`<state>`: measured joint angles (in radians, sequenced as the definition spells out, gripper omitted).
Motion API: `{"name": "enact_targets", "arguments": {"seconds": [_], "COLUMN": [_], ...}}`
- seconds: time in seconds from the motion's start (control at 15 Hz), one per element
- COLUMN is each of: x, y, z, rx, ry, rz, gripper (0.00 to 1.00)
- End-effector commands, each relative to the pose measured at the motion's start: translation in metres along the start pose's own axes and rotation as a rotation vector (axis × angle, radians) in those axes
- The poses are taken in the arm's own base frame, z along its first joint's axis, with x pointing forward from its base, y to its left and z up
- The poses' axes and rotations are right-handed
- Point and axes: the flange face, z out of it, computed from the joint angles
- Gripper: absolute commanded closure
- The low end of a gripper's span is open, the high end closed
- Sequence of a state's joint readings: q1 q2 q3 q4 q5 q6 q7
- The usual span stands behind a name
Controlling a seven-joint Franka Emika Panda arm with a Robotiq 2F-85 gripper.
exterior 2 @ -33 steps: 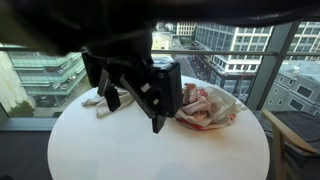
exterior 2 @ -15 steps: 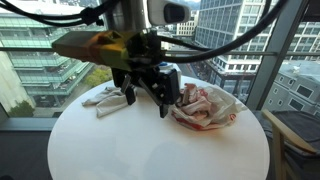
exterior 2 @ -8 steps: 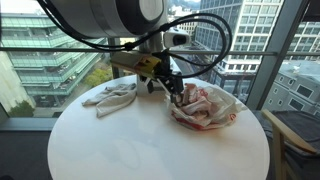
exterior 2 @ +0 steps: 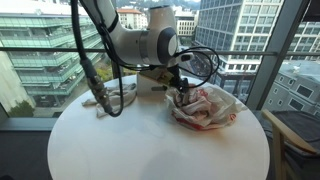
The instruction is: Remove the brown object, the pink shirt, the turnip plushy and the yellow container from the plastic
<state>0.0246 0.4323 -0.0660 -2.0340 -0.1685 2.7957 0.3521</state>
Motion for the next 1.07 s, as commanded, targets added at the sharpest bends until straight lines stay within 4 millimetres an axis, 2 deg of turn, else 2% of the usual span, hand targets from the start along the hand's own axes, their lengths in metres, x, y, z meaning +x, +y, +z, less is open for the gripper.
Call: {"name": "enact_targets", "arguments": {"seconds": [0.0,0.27,0.73,0.8,1.0], "x": [0.047,0.073,0.082,0.081,0.079], "y": [-0.007,0.006,0.025,0.026,0.023], "z": [0.030,0.060,0.116,0.120,0.114], "rx": [-0.052,-0.121,-0.210,-0.209,-0.200], "ry": [0.099,0.128,0.109,0.100,0.068], "rz": [0.000,0.010,0.000,0.002,0.014], "gripper": [0.00,0.00,0.00,0.23,0.42]}}
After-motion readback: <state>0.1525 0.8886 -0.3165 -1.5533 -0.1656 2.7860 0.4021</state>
